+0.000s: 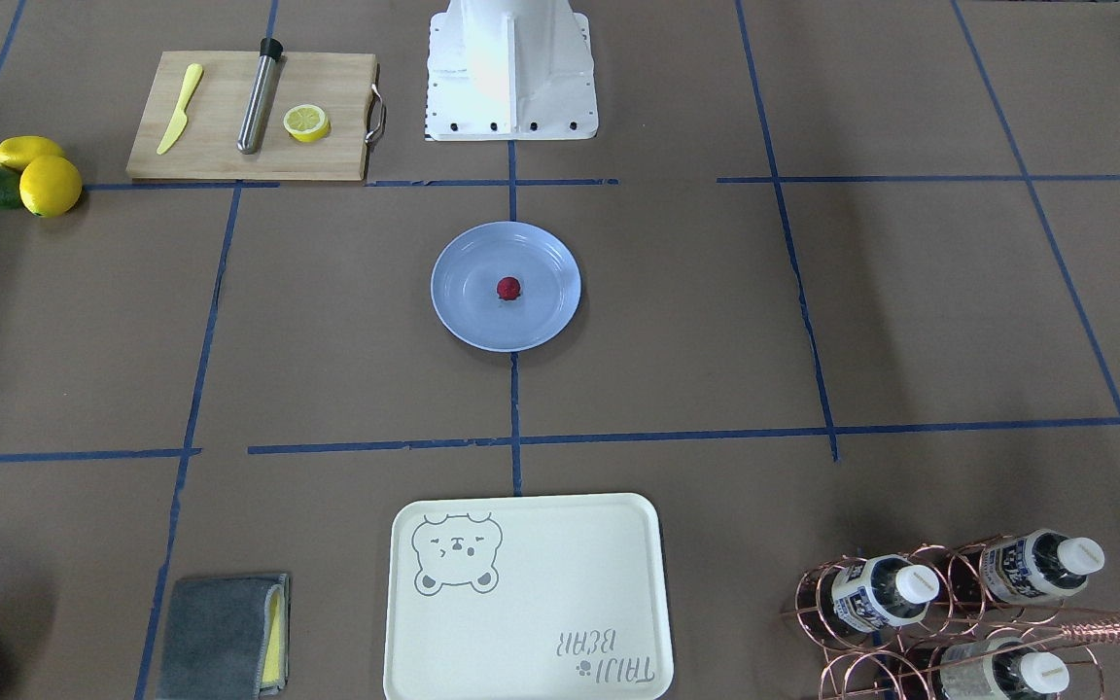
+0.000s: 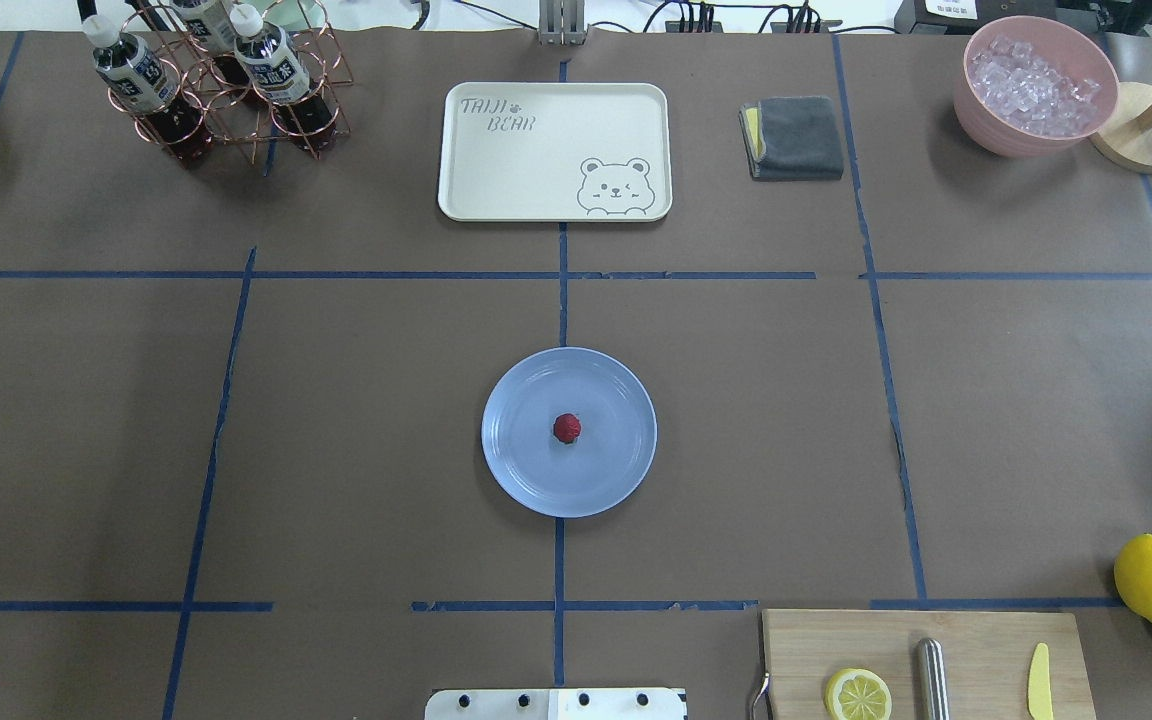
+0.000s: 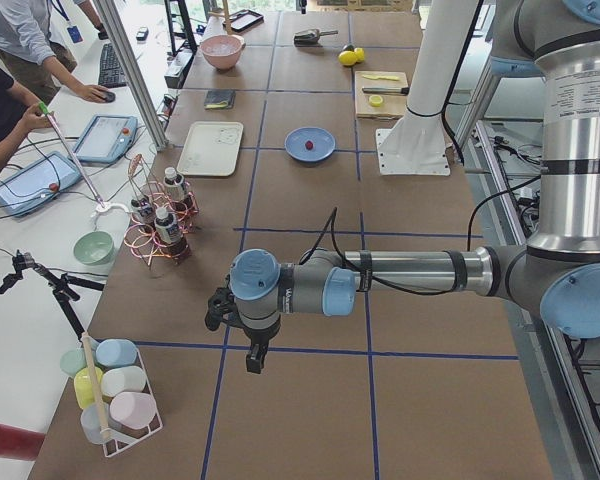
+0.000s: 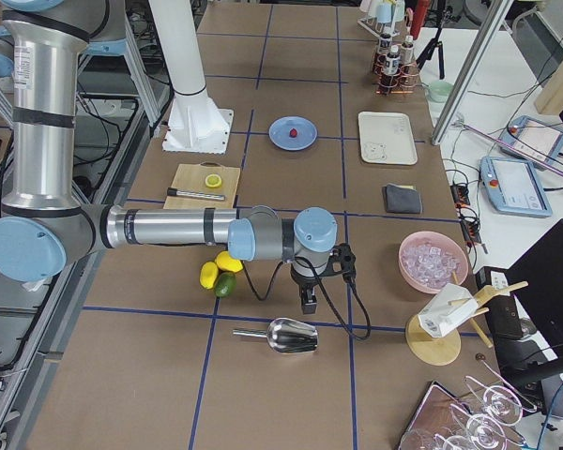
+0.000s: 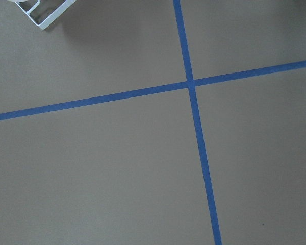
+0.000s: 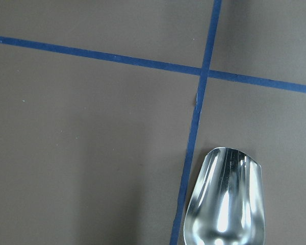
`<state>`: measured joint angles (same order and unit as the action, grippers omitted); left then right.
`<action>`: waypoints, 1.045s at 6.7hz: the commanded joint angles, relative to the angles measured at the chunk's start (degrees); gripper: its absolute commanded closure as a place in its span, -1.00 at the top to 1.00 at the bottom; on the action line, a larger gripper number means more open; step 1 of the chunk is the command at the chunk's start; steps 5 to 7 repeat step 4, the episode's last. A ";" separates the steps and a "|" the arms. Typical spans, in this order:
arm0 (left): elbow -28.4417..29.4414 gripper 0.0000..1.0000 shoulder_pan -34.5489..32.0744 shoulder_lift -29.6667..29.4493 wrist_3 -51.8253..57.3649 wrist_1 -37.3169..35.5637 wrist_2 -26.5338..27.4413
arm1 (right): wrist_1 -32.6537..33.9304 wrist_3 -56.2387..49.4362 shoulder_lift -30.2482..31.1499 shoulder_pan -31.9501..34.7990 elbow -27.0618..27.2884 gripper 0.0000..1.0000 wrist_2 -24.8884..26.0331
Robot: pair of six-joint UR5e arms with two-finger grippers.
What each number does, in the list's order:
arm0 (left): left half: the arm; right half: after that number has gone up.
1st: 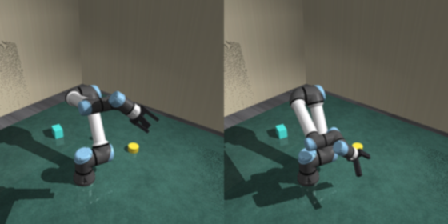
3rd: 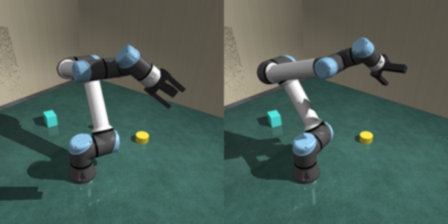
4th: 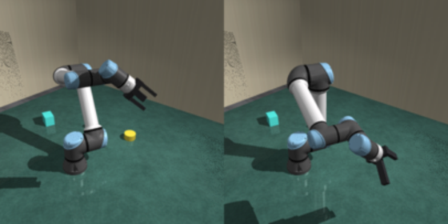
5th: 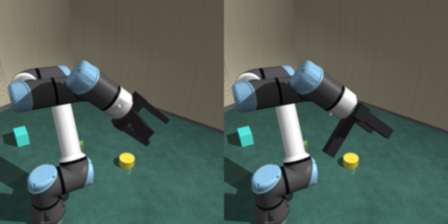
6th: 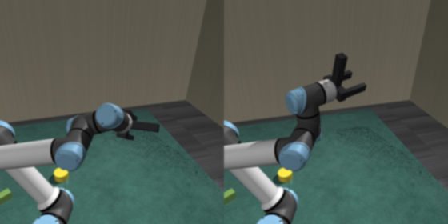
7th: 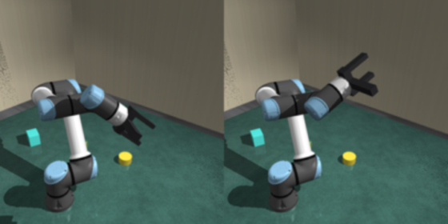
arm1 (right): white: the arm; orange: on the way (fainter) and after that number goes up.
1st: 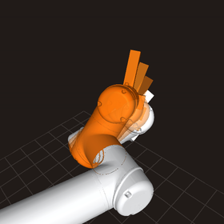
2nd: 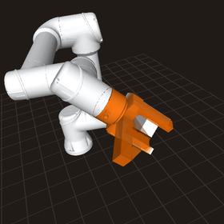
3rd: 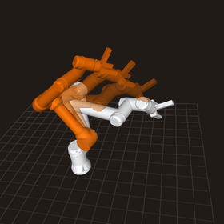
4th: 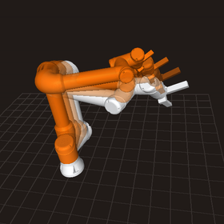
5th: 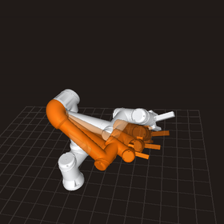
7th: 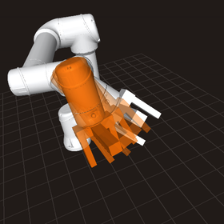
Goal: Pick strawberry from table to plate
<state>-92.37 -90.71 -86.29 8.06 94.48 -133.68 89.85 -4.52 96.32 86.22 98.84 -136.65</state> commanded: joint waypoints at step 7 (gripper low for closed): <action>-1.59 1.00 0.09 -0.90 0.19 -4.83 -2.11 | 0.07 0.04 0.00 0.00 -0.57 1.00 -0.28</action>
